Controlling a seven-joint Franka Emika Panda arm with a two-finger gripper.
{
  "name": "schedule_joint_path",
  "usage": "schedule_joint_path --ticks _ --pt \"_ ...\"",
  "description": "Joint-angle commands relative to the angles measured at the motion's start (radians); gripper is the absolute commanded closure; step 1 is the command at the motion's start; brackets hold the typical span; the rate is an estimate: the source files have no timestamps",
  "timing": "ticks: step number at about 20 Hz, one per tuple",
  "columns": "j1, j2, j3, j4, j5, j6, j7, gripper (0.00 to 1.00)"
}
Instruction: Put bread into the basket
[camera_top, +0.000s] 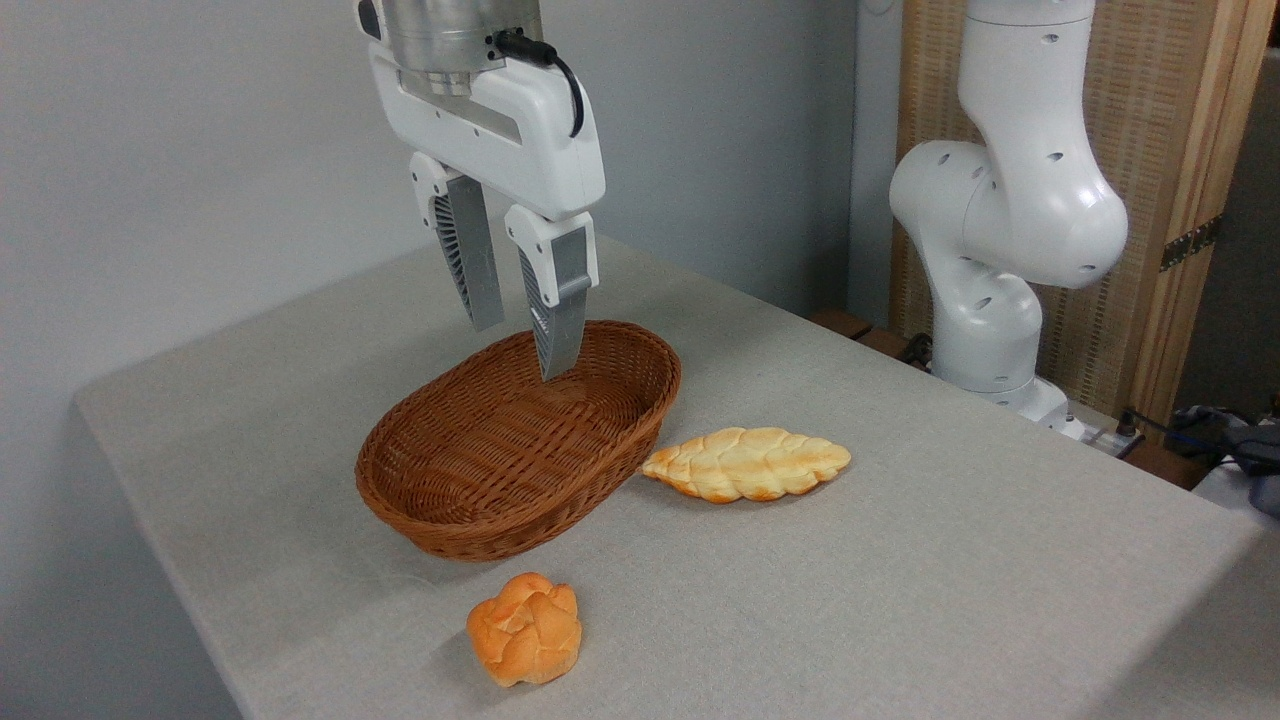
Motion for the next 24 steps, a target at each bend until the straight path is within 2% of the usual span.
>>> schedule_joint_path --ticks 1,20,24 --pt "-0.005 0.001 0.012 0.016 -0.02 -0.03 0.018 0.0" --pt "-0.008 0.002 0.01 0.008 -0.018 -0.03 0.018 0.0" --pt "-0.017 -0.056 0.006 -0.08 -0.014 -0.019 0.021 0.0"
